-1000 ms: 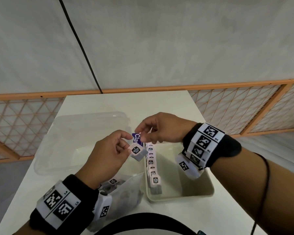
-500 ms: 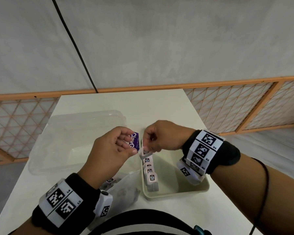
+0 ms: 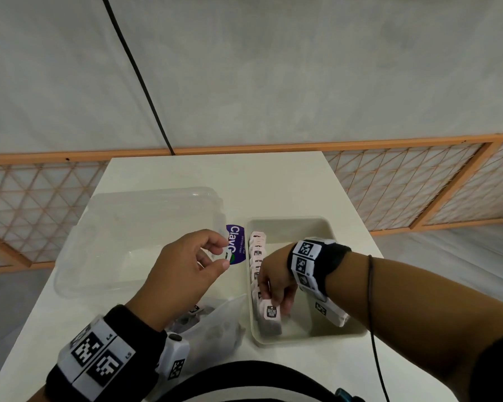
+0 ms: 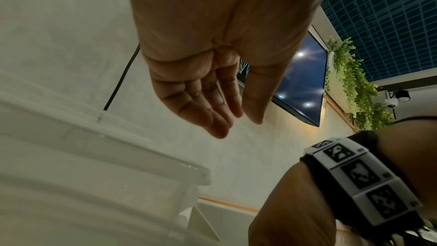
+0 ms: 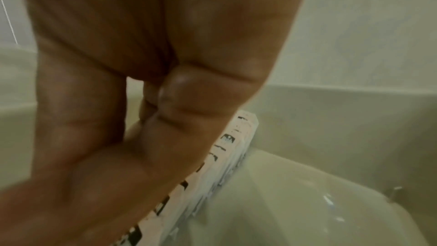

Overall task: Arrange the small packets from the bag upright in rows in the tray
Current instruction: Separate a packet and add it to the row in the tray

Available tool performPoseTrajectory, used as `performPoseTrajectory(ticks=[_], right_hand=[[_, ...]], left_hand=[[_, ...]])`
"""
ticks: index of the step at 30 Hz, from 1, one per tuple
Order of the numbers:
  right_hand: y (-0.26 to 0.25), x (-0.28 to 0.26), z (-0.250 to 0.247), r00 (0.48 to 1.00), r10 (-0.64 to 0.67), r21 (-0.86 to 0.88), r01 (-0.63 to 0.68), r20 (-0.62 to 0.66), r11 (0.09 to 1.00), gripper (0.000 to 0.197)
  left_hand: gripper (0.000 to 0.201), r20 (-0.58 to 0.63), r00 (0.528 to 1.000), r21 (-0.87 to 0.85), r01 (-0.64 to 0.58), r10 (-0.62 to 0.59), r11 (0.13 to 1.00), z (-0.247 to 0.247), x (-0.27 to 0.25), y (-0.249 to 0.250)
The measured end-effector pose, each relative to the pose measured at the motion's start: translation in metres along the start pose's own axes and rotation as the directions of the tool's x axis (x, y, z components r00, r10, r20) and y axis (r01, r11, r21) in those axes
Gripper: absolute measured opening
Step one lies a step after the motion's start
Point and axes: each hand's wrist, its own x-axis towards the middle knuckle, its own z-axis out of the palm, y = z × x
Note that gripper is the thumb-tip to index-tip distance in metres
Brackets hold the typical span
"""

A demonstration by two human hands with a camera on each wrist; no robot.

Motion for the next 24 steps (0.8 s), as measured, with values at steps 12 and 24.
performPoseTrajectory(ticks=[12,24], right_hand=[[-0.011,0.026,0.006,0.999,-0.033,-0.437,0.010,-0.043,0.899,0.036],[0.009,0.019,0.010,0.988,0.032,-0.673,-0.128,-0.153,0.728,0.020]], left_hand=[[0.017,0.057,0.998,0.053,0.031,-0.034,0.998,0.000,0.003,-0.006],[0.017,0.042,0.999,0.044,0.028,-0.030,0.999,-0.001,0.000,-0.007]])
